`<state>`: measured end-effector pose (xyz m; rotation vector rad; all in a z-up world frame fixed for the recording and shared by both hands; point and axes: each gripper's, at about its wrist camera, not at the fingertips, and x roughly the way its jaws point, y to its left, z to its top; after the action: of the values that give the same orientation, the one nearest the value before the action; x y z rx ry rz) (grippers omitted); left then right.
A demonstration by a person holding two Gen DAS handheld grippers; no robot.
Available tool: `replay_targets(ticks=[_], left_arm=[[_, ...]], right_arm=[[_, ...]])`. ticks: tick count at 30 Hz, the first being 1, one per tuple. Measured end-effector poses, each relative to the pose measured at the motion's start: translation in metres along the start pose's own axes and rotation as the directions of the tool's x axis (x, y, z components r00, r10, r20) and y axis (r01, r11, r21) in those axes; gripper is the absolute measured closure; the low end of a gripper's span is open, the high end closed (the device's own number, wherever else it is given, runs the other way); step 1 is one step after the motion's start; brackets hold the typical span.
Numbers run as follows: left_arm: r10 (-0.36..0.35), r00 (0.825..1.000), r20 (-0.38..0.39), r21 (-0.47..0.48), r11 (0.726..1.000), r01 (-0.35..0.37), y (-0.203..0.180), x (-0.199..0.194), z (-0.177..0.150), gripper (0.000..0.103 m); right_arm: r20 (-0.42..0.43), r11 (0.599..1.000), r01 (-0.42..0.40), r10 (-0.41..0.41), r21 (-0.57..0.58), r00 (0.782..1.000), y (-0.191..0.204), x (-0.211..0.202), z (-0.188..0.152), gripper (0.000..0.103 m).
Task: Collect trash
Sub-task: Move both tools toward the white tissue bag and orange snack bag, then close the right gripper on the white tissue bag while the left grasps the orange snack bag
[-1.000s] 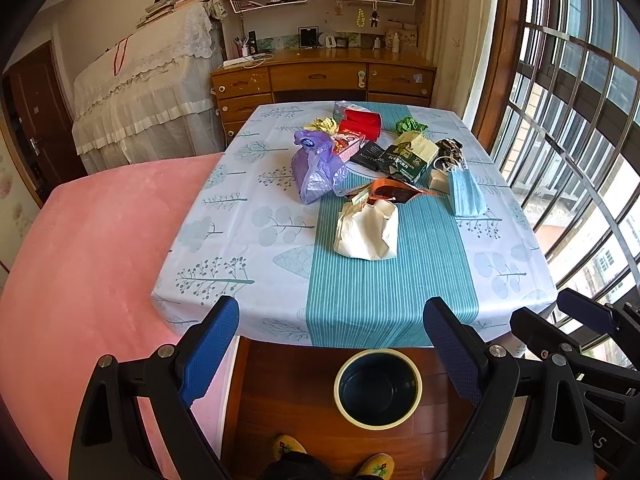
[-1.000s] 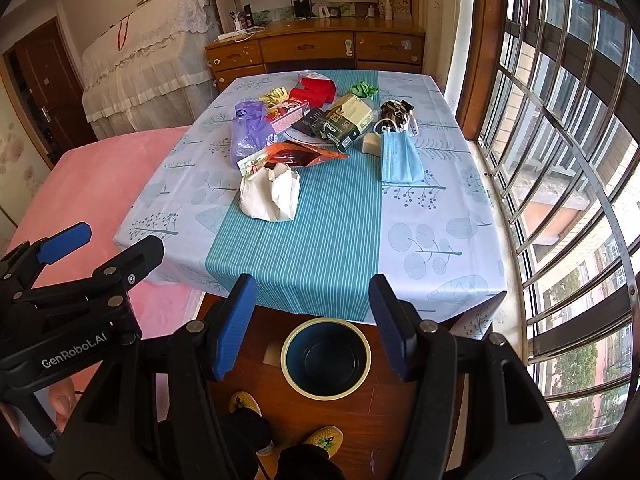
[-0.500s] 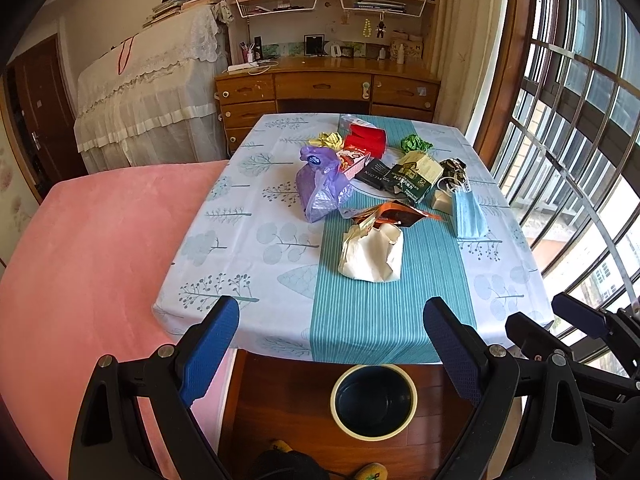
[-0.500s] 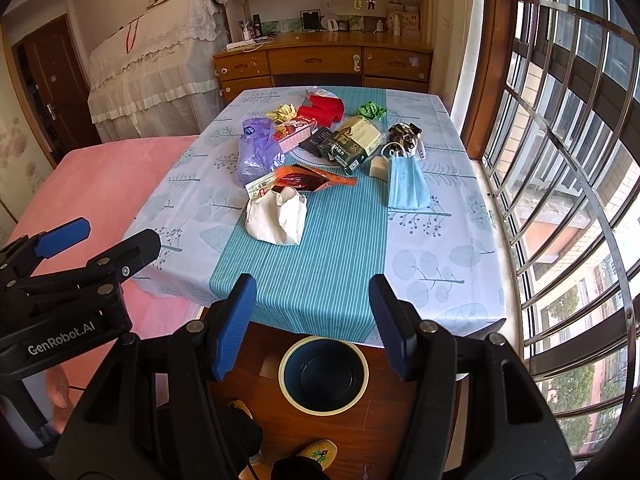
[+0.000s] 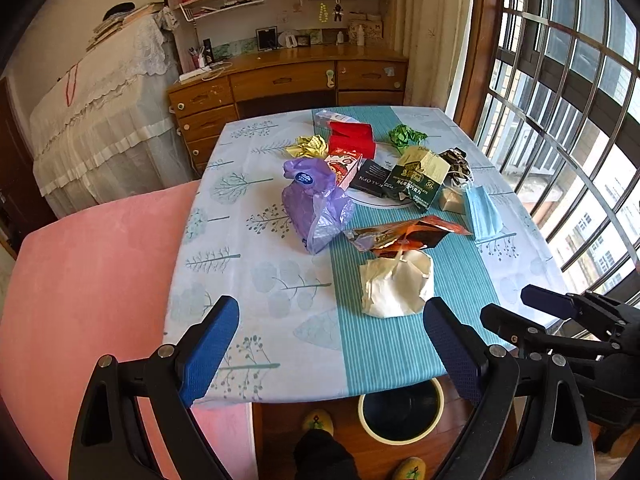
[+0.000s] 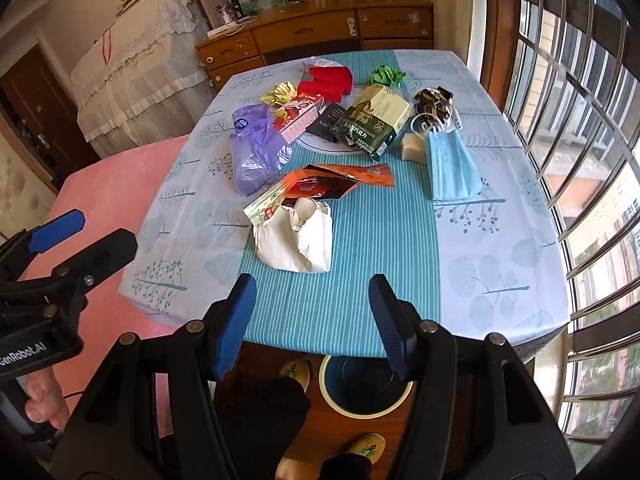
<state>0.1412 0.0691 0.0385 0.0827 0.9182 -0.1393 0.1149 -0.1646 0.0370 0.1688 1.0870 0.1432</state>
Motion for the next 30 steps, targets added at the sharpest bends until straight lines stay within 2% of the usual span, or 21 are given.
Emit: replay_targets(ticks=[4, 7, 13, 14, 15, 16, 21, 26, 30], left_arm=[[-0.064, 0.994, -0.093, 0.037, 0.997, 0.068, 0.033, 0.049, 0.026, 0.008], [-0.094, 0.983, -0.156, 0.086, 0.990, 0.108, 0.049, 0.080, 0.036, 0.008], [-0.147, 0.964, -0.221, 0.215, 0.957, 0.196, 0.046, 0.125, 0.050, 0.008], [-0.159, 0.961, -0.227, 0.237, 0.948, 0.213, 0.043, 0.131, 0.053, 0.008], [-0.166, 0.959, -0.229, 0.257, 0.940, 0.224, 0.038, 0.134, 0.056, 0.008], [-0.178, 0.956, -0.232, 0.276, 0.930, 0.241, 0.034, 0.137, 0.059, 0.008], [-0.241, 0.935, -0.262, 0.346, 0.880, 0.324, 0.013, 0.150, 0.073, 0.008], [-0.283, 0.915, -0.288, 0.408, 0.828, 0.385, -0.017, 0.163, 0.083, 0.008], [-0.294, 0.904, -0.310, 0.482, 0.771, 0.416, -0.047, 0.173, 0.083, 0.008]], right_arm=[[-0.036, 0.998, 0.046, -0.044, 0.038, 0.998, 0.001, 0.052, 0.009, 0.047], [-0.086, 0.996, 0.048, -0.042, 0.069, 0.995, -0.001, 0.097, 0.013, 0.047], [-0.077, 0.990, 0.067, -0.058, 0.122, 0.995, -0.004, 0.148, 0.022, 0.047], [-0.071, 0.989, 0.060, -0.051, 0.132, 0.996, -0.004, 0.152, 0.023, 0.048], [-0.068, 0.989, 0.053, -0.044, 0.138, 0.997, -0.002, 0.156, 0.023, 0.062], [-0.075, 0.989, 0.029, -0.018, 0.146, 0.997, -0.001, 0.160, 0.024, 0.070], [-0.108, 0.986, 0.028, -0.010, 0.166, 0.994, 0.006, 0.157, 0.024, 0.084], [-0.114, 0.969, 0.047, -0.020, 0.244, 0.993, -0.006, 0.135, 0.015, 0.084], [-0.135, 0.953, 0.093, -0.055, 0.289, 0.989, -0.021, 0.120, 0.002, 0.084]])
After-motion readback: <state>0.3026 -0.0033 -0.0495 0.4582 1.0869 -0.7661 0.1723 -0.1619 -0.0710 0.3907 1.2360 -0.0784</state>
